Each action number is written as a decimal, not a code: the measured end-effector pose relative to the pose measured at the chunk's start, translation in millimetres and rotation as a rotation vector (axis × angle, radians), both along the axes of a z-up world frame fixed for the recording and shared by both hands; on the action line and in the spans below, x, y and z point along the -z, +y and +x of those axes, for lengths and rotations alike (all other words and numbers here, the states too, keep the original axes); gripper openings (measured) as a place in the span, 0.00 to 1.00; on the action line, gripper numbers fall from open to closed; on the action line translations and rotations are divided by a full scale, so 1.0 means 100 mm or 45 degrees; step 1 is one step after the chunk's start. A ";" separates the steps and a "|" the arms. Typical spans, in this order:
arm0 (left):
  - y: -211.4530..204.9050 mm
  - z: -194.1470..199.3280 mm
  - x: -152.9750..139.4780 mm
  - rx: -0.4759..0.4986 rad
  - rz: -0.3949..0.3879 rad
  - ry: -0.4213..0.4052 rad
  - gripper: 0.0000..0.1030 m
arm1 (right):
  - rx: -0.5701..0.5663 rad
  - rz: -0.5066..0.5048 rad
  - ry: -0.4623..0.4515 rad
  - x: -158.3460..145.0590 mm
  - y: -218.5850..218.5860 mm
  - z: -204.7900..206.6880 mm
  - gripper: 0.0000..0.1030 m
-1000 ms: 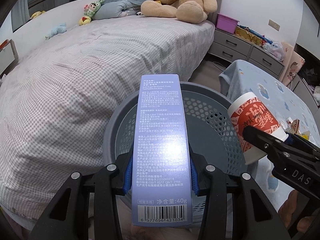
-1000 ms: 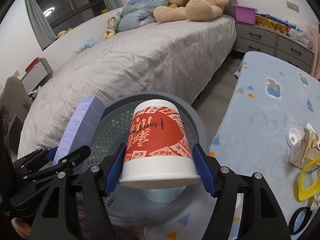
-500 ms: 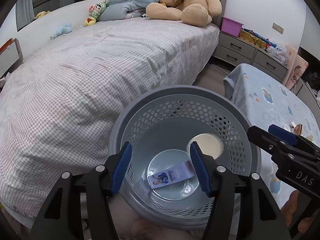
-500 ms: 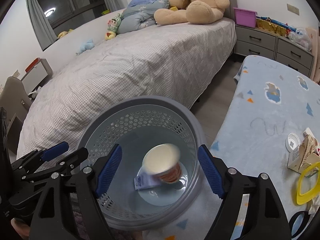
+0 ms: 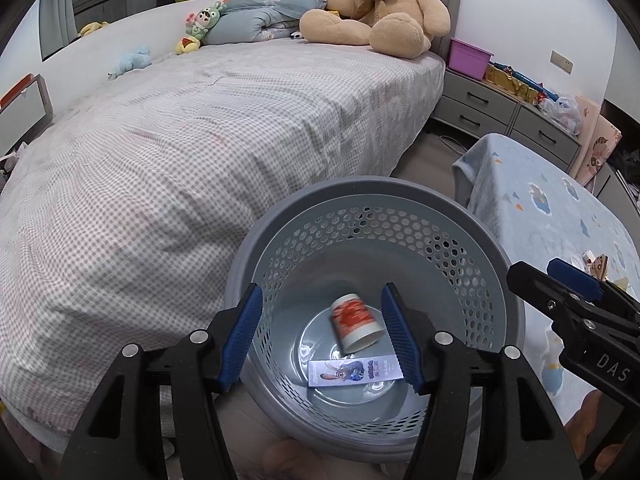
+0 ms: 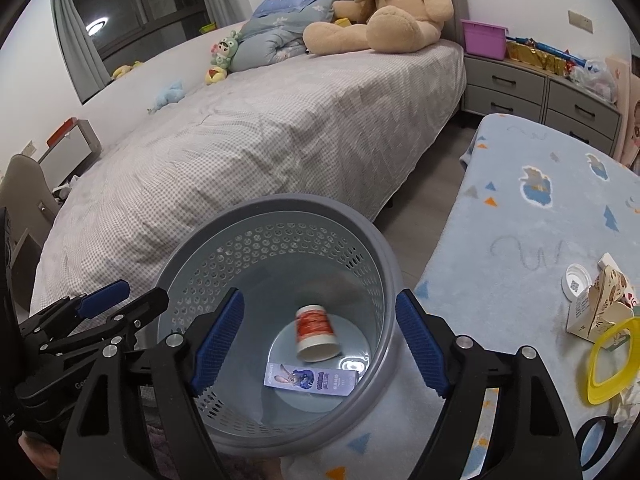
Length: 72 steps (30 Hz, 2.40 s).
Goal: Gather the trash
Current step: 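Open both tools to drop the cup and box into the wastebasket, then move both tools back over the table toward the remaining trash, then grasp the crumpled paper with the right tool while the left tool grasps the black band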
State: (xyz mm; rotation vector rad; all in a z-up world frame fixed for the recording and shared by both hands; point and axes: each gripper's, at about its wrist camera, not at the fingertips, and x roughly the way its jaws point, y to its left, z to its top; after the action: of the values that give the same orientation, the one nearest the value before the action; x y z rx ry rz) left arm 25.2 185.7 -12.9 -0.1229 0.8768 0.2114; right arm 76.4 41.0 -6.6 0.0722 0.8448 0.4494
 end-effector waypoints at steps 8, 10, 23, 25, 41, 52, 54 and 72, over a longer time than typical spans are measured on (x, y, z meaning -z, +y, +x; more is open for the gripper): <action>-0.01 -0.02 -0.03 0.000 0.008 -0.020 0.60 | 0.015 -0.005 -0.006 -0.02 -0.04 -0.03 0.74; -0.01 -0.03 -0.04 0.001 0.007 -0.023 0.60 | 0.020 -0.007 -0.008 -0.02 -0.05 -0.04 0.74; -0.17 -0.03 -0.08 0.059 0.024 -0.046 0.60 | 0.087 -0.017 -0.002 -0.04 -0.27 -0.20 0.74; -0.22 -0.04 -0.09 0.077 0.031 -0.055 0.60 | 0.110 -0.017 0.001 -0.04 -0.35 -0.24 0.74; -0.79 -0.18 -0.20 0.273 0.058 -0.128 0.63 | 0.389 -0.056 0.012 -0.05 -1.39 -0.68 0.74; -1.36 -0.43 -0.06 0.434 0.075 -0.082 0.63 | 0.566 -0.131 0.037 0.04 -2.31 -0.96 0.74; -1.46 -0.48 -0.03 0.446 0.068 -0.070 0.63 | 0.574 -0.136 0.041 0.07 -2.44 -0.97 0.74; -2.16 -0.61 0.09 0.453 0.069 -0.005 0.63 | 0.506 -0.159 0.156 0.43 -2.81 -0.51 0.75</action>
State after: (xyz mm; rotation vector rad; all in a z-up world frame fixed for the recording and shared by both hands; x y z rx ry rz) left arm -35.5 -30.5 -22.2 0.0840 0.8735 -0.0977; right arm 25.5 -239.5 -49.2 0.1503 0.9511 0.0183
